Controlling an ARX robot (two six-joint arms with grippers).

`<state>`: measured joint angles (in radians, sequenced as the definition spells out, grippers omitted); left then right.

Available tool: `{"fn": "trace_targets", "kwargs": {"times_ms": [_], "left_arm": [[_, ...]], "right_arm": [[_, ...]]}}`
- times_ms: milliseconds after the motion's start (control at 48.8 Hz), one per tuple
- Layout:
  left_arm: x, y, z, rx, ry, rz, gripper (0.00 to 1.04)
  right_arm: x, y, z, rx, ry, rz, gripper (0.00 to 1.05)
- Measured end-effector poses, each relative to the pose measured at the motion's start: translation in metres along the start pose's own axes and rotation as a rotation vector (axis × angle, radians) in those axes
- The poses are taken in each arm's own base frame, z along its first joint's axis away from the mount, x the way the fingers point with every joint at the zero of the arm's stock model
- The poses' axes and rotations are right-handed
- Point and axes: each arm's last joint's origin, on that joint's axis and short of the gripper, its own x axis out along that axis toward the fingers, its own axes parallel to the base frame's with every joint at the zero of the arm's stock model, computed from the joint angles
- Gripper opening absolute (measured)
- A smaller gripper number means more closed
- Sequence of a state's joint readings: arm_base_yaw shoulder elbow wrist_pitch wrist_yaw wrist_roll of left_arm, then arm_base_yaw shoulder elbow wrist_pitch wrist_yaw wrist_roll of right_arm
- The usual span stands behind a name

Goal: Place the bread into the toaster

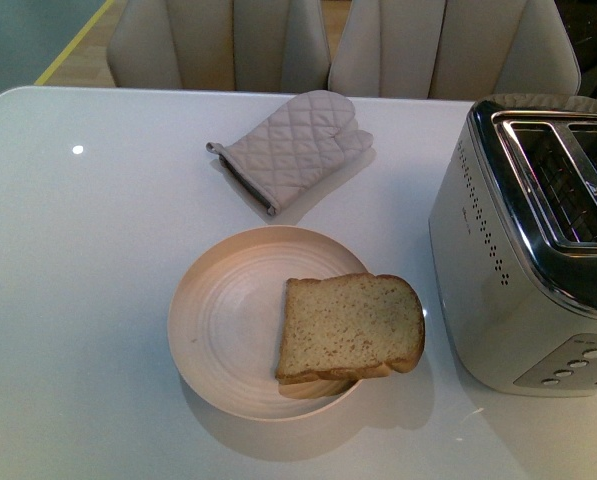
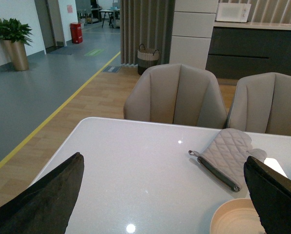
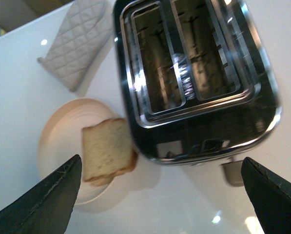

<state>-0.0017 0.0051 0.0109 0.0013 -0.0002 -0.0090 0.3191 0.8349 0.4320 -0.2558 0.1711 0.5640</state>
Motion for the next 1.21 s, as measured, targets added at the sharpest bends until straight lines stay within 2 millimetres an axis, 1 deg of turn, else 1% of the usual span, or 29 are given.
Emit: {"fn": "trace_targets", "kwargs": {"times_ms": [123, 205, 389, 471, 635, 717, 820, 963, 1209], "left_arm": [[0.0, 0.0, 0.0, 0.0, 0.0, 0.0, 0.98], [0.0, 0.0, 0.0, 0.0, 0.0, 0.0, 0.98], [0.0, 0.0, 0.0, 0.0, 0.0, 0.0, 0.98], [0.0, 0.0, 0.0, 0.0, 0.0, 0.0, 0.98], [0.0, 0.0, 0.0, 0.0, 0.0, 0.0, 0.98], [0.0, 0.0, 0.0, 0.0, 0.0, 0.0, 0.98], [0.0, 0.0, 0.0, 0.0, 0.0, 0.0, 0.98], [0.0, 0.0, 0.0, 0.0, 0.0, 0.0, 0.98], [0.0, 0.0, 0.0, 0.0, 0.0, 0.0, 0.98]], "right_arm": [[0.005, 0.013, -0.001, 0.094, 0.096, 0.045, 0.96], [0.011, 0.018, -0.005, 0.134, 0.158, 0.056, 0.96], [0.037, 0.022, -0.012, 0.233, 0.258, 0.033, 0.96], [0.052, 0.027, -0.014, 0.26, 0.293, 0.018, 0.96], [0.079, 0.038, -0.018, 0.267, 0.341, -0.007, 0.96], [0.087, 0.041, -0.021, 0.27, 0.357, -0.015, 0.96], [0.099, 0.046, -0.028, 0.265, 0.39, -0.027, 0.96], [0.116, 0.058, -0.038, 0.229, 0.428, -0.029, 0.96], [0.141, 0.062, -0.046, 0.218, 0.446, -0.077, 0.96]]}}
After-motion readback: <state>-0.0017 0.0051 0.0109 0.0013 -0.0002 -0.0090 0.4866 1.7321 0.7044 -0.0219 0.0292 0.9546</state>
